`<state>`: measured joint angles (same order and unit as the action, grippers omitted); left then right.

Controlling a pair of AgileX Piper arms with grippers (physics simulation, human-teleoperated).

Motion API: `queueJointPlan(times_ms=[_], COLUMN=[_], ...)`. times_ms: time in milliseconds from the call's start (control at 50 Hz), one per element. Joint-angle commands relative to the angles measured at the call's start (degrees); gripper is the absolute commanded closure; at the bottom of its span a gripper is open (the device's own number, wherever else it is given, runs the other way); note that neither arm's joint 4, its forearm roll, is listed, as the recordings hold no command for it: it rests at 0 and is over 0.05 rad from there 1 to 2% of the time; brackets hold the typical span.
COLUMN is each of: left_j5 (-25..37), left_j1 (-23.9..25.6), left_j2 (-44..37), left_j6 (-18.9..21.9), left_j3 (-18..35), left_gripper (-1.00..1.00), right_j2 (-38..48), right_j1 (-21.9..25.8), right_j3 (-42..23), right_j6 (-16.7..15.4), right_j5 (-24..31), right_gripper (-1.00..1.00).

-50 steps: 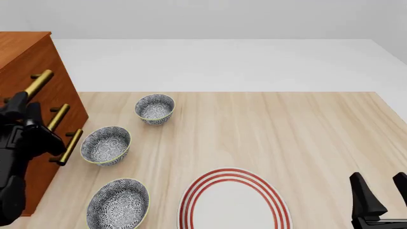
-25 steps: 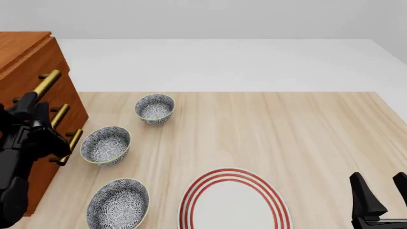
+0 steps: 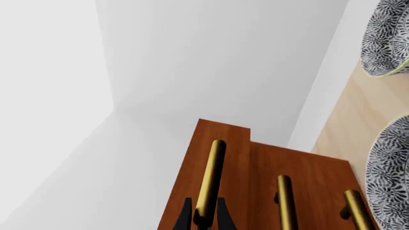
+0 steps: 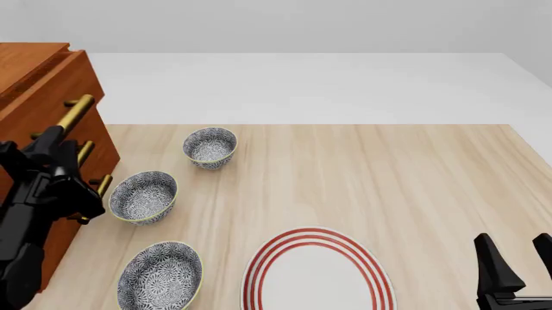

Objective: Open the top drawer of the cabinet.

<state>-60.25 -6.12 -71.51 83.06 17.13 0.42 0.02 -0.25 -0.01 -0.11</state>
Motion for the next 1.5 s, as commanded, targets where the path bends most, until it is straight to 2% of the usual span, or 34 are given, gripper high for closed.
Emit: queueJointPlan(times_ms=[20, 500, 1500], left_j5=[0.50, 0.99, 1.75], left_j1=[-0.14, 2.09, 3.67], left_j2=[1.37, 2.48, 3.40], left_j6=[0.66, 1.41, 1.67], left_j3=[-3.42, -3.71, -3.89], left_gripper=[1.00, 1.00, 1.00], right_j2=[-0.01, -0.01, 0.00], right_j1=[0.00, 0.00, 0.00], right_j3=[0.00, 0.00, 0.00], right_j6=[-0.01, 0.00, 0.00], right_j5=[0.00, 0.00, 0.00], right_gripper=[-1.00, -1.00, -1.00])
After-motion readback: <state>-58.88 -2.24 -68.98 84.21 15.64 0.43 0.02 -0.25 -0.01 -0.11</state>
